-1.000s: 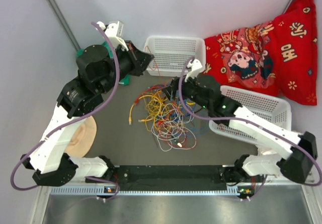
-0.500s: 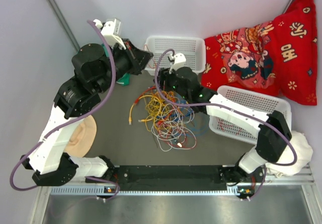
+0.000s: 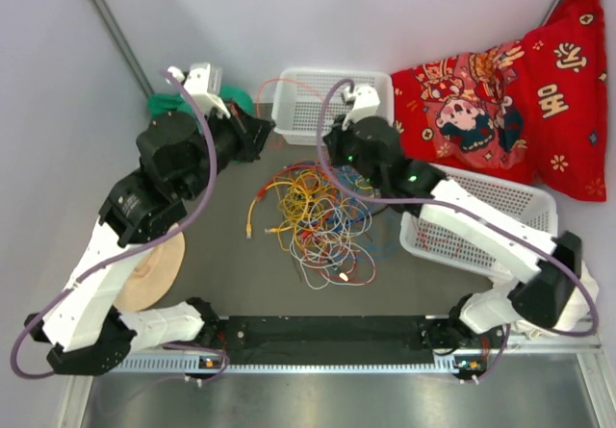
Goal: Untangle the cables
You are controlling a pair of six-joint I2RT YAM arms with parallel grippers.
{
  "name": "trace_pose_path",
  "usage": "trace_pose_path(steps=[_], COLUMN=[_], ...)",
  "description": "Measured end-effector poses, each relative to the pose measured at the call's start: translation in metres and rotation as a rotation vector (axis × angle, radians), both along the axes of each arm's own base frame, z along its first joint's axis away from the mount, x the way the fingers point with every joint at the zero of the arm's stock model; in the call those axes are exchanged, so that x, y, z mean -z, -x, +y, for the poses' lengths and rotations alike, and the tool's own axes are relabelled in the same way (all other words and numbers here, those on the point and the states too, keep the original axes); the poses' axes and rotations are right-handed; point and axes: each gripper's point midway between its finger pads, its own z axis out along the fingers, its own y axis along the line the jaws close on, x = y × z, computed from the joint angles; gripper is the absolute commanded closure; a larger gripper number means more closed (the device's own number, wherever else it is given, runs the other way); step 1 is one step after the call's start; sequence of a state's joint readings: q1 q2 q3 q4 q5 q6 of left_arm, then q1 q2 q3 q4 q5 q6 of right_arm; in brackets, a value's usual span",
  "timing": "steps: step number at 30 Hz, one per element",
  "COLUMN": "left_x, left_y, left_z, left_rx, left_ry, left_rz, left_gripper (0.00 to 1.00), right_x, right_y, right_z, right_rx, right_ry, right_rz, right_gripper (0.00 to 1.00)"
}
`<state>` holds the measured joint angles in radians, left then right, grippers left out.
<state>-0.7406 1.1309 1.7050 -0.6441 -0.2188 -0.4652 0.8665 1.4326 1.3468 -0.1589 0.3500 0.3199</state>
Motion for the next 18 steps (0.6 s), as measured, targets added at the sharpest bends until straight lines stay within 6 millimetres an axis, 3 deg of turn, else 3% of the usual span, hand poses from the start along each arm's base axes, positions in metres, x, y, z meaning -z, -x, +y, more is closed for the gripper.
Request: trace_pose_path(steps=[2, 8, 10, 12, 15, 18], left_x=[0.022, 0.097, 0.112, 0.126, 0.141, 0.148], left_y=[0.000, -0.002, -0.002, -0.002, -0.002, -0.002], left_z=[0.008, 0.024, 0.025, 0.026, 0.027, 0.027], left_rx=[-0.035, -0.117, -0.127, -0.132, -0.143, -0.151], left_ry=[-0.014, -0.075, -0.076, -0.082, -0.084, -0.081], left_rz=[0.018, 0.098, 0.111, 0.125, 0.151, 0.167], left_gripper=[0.91, 0.79, 0.53, 0.36, 0.06, 0.01], right_x=[-0.047, -0.233, -0.274, -0.292, -0.296, -0.290], right_y=[0.007, 0.047, 0.064, 0.076, 0.087, 0.087], right_z=[-0.014, -0.085, -0.112, -0.132, -0.156, -0.166], right_rx=[0.013, 0.083, 0.108, 0.133, 0.179, 0.220], right_ry=[-0.013, -0.151, -0.198, -0.221, -0.217, -0.200], right_rz=[-0.054, -0.294, -0.352, -0.383, -0.387, -0.377], right_gripper=[1.00, 1.00, 1.00, 1.00, 1.00, 1.00])
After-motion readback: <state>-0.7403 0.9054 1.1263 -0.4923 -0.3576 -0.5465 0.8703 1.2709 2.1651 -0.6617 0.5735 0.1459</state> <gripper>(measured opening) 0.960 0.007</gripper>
